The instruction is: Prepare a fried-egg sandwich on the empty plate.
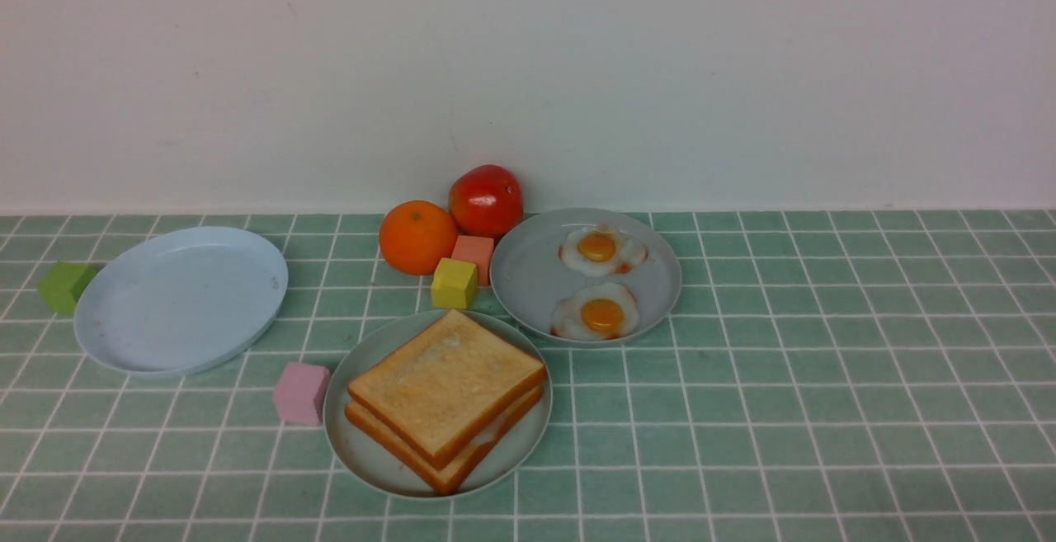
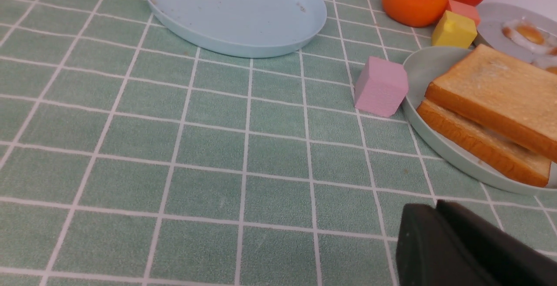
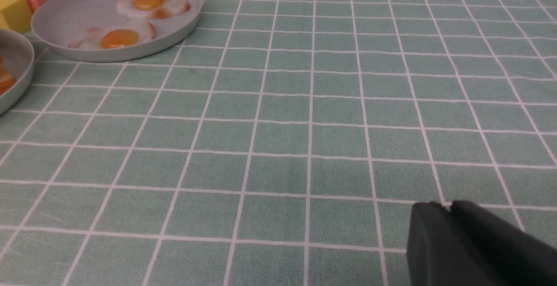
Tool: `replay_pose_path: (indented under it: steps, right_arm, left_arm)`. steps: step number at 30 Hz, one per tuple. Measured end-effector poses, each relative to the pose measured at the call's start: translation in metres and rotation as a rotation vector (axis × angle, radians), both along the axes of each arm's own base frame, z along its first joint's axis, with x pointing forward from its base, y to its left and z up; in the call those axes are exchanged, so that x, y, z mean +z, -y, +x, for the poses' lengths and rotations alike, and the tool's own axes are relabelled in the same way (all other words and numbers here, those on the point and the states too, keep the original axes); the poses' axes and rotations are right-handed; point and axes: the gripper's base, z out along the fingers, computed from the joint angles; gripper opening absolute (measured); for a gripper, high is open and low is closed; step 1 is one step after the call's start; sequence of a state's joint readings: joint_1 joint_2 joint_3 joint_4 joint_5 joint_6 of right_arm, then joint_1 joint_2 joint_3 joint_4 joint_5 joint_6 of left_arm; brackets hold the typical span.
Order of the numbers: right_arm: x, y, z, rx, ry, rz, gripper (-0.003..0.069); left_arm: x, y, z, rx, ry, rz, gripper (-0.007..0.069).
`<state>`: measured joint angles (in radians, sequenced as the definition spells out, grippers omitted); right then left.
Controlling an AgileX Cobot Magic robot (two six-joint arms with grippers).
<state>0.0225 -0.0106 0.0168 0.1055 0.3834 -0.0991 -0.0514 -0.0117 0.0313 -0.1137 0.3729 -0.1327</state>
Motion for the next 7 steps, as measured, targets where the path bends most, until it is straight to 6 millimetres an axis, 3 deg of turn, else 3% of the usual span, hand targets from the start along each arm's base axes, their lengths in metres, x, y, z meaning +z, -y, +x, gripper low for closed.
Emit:
replay_pose_path:
  steps: [7]
  right_arm:
    - [0.0,0.0,0.0,0.0,0.0,0.0,0.0085]
  left_arm:
    - [0.0,0.0,0.0,0.0,0.0,0.001,0.0038]
